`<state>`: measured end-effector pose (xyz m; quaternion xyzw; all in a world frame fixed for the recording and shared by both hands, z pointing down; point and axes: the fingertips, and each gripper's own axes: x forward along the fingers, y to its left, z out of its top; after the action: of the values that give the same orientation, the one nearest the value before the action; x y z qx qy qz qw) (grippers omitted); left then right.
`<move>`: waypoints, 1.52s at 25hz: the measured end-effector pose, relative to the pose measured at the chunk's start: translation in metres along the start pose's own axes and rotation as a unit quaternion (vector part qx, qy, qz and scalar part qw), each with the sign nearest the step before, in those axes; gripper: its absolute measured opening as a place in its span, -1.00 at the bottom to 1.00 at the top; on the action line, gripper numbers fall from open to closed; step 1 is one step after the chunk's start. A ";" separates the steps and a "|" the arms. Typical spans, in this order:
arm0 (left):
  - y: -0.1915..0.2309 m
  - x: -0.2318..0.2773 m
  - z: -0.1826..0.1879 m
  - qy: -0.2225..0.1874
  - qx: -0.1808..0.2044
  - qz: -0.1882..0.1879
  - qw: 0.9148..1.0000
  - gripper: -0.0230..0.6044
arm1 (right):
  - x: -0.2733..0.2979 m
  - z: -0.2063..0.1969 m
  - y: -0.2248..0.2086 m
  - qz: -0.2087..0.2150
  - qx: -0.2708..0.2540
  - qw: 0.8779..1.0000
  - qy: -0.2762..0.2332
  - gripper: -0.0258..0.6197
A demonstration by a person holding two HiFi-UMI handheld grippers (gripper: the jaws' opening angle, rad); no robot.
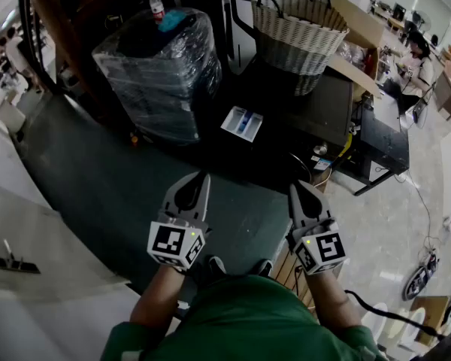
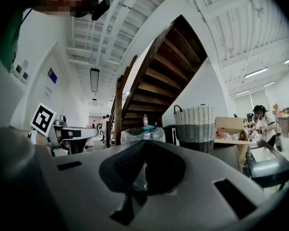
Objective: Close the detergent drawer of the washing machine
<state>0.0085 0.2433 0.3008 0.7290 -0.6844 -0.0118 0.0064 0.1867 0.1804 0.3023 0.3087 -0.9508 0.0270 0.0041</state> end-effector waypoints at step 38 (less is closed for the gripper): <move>0.156 0.020 -0.028 0.009 -0.016 0.033 0.999 -0.83 | 0.119 -0.032 0.021 -0.034 -0.018 0.999 0.029 -0.86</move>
<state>-0.1448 0.2130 0.3324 0.7060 -0.7076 -0.0160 0.0239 0.0778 0.1290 0.3366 0.3395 -0.9397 0.0189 0.0382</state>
